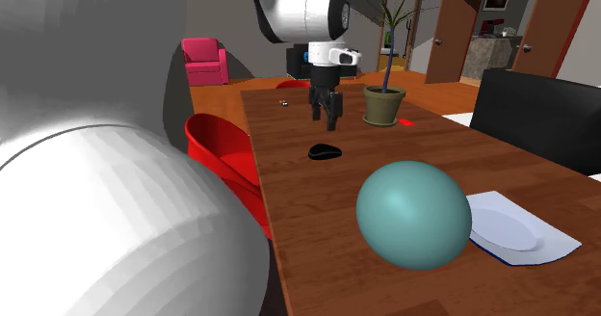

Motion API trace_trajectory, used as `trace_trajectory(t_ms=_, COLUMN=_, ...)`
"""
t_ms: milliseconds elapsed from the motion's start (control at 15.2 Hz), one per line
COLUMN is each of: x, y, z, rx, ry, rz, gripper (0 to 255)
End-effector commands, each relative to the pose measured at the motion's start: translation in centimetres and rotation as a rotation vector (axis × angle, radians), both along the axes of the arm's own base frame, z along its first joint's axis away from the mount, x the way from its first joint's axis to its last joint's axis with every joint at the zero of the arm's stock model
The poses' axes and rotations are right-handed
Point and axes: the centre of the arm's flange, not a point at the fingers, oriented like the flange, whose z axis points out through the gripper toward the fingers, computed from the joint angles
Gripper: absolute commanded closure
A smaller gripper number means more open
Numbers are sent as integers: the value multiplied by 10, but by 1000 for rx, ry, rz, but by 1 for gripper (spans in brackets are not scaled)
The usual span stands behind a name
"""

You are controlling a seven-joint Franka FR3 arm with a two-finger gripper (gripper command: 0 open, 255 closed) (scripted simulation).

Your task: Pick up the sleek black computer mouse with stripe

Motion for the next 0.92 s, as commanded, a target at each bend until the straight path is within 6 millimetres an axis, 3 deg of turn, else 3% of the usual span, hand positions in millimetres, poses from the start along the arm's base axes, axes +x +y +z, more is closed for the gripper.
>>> trace_trajectory(t_ms=0, x=16, y=15, z=-17, rx=2, ry=-5, rz=-19, gripper=0)
trace_trajectory(t_ms=660, x=99, y=81, z=-91, rx=10, ry=-25, rz=-106, gripper=0)
trace_trajectory(t_ms=858, x=103, y=85, z=-106, rx=11, ry=-26, rz=-111, gripper=0)
